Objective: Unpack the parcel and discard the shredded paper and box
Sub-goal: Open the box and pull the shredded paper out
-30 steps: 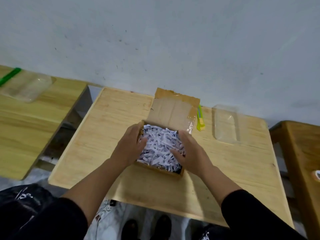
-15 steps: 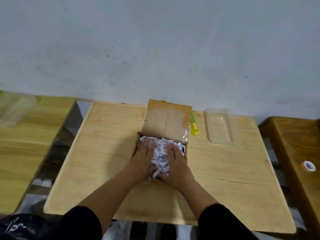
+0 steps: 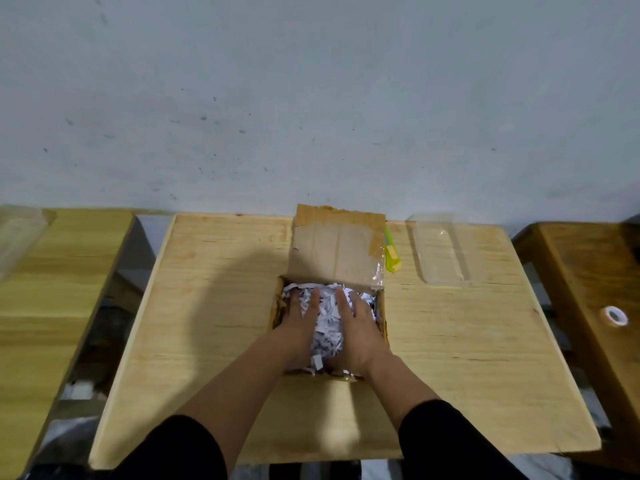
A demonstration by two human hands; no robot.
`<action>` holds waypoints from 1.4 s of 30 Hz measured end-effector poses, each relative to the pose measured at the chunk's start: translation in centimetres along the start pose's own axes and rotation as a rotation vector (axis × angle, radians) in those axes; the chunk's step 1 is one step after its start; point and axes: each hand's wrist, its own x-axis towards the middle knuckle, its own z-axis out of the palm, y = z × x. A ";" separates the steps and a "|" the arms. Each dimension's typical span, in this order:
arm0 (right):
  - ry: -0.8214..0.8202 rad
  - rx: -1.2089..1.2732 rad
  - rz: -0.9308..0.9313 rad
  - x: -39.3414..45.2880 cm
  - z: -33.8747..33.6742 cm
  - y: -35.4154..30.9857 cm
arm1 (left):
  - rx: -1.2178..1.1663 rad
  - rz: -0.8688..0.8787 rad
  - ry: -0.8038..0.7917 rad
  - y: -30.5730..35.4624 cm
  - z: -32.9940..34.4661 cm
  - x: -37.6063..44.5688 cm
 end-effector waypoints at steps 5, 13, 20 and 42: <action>-0.020 0.003 0.016 0.7 0.2 0.4 | 0.039 0.017 0.097 -0.5 1.0 0.8; -0.079 -0.180 0.014 0.9 -0.3 -0.1 | 0.081 -0.006 0.164 -0.8 1.6 1.6; 0.061 -0.138 0.005 0.3 0.6 0.1 | 0.131 0.100 0.349 -1.4 2.6 1.6; 0.135 -0.158 -0.068 -1.5 -1.1 -0.3 | 0.328 0.118 0.515 0.1 1.1 -2.4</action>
